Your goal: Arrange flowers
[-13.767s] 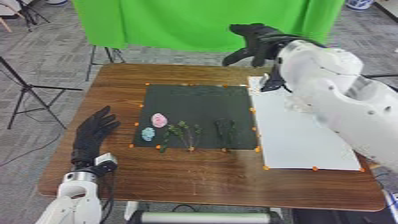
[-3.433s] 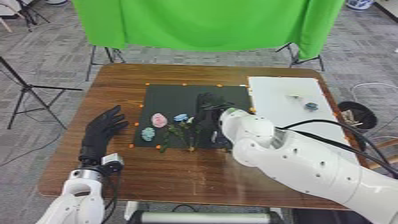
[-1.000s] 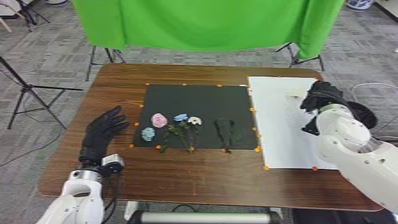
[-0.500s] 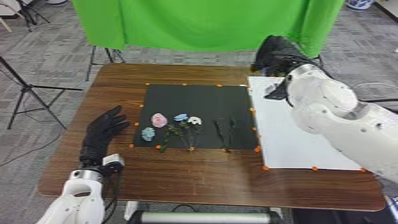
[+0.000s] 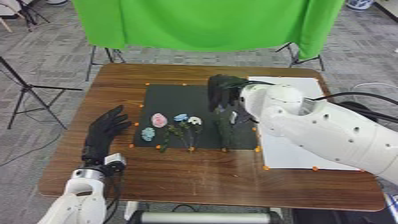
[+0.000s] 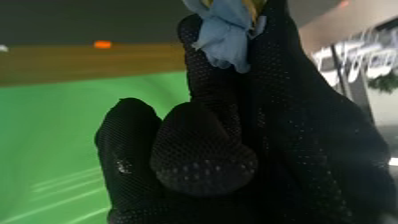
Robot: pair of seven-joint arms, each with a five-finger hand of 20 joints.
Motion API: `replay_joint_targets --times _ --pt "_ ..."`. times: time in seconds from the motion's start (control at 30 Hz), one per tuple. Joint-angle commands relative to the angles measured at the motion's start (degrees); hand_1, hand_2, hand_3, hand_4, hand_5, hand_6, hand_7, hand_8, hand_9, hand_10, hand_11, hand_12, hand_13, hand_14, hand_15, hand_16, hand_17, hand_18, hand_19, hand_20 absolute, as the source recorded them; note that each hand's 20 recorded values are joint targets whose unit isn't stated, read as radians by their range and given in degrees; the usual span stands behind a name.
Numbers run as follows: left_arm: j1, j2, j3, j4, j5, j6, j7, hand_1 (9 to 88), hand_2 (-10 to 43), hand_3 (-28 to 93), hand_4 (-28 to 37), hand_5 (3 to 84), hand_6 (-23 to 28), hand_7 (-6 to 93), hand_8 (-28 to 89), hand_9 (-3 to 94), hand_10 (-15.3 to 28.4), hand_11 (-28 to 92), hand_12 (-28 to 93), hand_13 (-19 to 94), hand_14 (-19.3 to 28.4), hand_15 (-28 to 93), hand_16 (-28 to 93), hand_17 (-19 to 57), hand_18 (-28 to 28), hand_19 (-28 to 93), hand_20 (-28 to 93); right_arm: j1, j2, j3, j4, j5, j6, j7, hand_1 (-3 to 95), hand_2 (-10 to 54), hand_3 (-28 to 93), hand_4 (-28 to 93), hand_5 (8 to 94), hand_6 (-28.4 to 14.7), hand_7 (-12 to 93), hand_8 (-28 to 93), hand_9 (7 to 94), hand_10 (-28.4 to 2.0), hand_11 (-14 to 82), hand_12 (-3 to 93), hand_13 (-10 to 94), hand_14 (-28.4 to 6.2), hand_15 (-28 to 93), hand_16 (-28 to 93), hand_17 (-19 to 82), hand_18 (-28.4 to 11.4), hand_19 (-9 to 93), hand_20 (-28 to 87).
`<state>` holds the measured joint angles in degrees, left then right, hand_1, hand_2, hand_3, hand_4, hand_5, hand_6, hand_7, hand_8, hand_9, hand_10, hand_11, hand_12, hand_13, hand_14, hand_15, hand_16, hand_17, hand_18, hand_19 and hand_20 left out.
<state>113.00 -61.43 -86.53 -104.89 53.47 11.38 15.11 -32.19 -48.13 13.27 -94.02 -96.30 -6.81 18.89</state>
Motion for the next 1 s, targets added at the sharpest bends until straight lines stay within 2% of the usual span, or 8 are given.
replay_joint_targets --times 0.03,0.47,0.7,0.83,0.93,1.0 --pt "1.5 -0.83 1.16 1.39 -0.26 -0.88 -2.22 18.3 0.2 71 -28.3 43.3 -0.5 14.1 -8 43.9 12.6 18 11 37 16.9 31 0 5.9 15.1 11 20 -1.3 -1.6 0.3 2.9 -3.2 -4.4 -1.5 59.3 -9.1 64 -23 78.5 1.3 20 2 86.1 -10.9 7.4 29.1 94 -0.2 65 28 68 -12.4 93 60" --pt "1.2 -0.5 1.46 1.51 -0.06 -1.19 -2.52 18.2 0.2 71 -28.3 43.3 -0.7 14.0 -8 43.9 12.6 18 11 37 17.0 31 0 5.9 15.1 11 20 -1.4 -1.6 1.0 4.8 -2.7 -2.9 -0.8 57.5 -7.9 62 -19 76.8 2.6 21 1 84.7 -10.1 7.6 27.7 93 -0.7 65 29 67 -13.1 93 60" --pt "1.4 -0.49 1.54 1.32 0.04 -1.36 -2.65 18.6 0.0 71 -28.3 43.3 -0.7 14.1 -8 44.0 12.6 18 11 37 17.0 31 0 5.9 15.1 11 20 -1.6 -1.5 3.0 4.8 -2.0 -7.7 -0.5 50.5 -8.9 61 -16 73.2 2.7 21 1 78.6 -11.5 15.1 18.2 92 -1.2 65 29 66 -13.5 93 60" --pt "1.2 -0.37 1.57 1.45 0.05 -1.46 -2.72 18.8 0.1 71 -28.3 43.3 -0.7 14.1 -8 43.9 12.6 18 11 37 17.0 31 0 5.9 15.1 11 20 -1.5 -0.8 3.2 4.3 -2.1 -10.4 -0.8 43.2 -9.5 64 -16 67.6 3.8 19 -1 73.4 -12.5 14.5 16.9 92 -1.5 63 29 65 -13.8 93 59" --pt "1.2 -0.35 1.55 1.37 0.05 -1.35 -2.6 18.8 0.1 71 -28.3 43.2 -0.8 14.1 -8 43.9 12.6 18 11 37 17.0 31 0 5.8 15.2 11 20 -0.8 -0.5 3.4 4.1 -2.2 -12.2 -1.2 37.9 -9.5 69 -16 63.7 4.8 18 -11 69.5 -13.0 13.4 16.7 91 -1.8 63 29 64 -14.0 93 58" --pt "1.1 -0.37 1.53 1.39 -0.01 -1.38 -2.39 18.9 0.0 71 -28.3 43.2 -0.9 14.2 -8 43.9 12.6 18 11 37 17.0 31 0 5.8 15.1 11 20 -0.1 -0.1 3.4 3.7 -2.4 -12.9 -1.5 36.4 -9.5 69 -16 62.0 4.7 18 -12 68.0 -13.0 12.8 16.6 90 -1.9 63 29 63 -14.2 93 58"
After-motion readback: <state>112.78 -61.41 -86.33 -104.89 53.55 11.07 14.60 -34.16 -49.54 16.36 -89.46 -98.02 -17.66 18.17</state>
